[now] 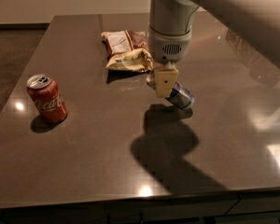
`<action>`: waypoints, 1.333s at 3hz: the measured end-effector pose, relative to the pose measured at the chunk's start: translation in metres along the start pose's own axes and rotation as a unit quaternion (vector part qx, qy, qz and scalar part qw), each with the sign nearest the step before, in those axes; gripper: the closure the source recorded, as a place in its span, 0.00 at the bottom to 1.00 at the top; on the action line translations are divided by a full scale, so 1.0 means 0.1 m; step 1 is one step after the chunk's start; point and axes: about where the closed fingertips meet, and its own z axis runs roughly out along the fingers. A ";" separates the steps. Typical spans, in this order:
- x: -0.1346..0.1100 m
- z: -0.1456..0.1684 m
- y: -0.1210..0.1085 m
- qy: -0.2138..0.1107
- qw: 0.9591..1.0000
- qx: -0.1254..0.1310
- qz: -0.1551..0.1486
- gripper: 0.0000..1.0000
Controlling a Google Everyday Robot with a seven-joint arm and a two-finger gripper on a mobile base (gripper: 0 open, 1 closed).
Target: Knock redbull can over
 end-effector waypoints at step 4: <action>-0.17 0.44 0.16 0.092 0.995 0.007 -0.043 0.13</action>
Offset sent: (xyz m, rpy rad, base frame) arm -0.0236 0.0075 -0.0377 -0.3061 0.0167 0.0930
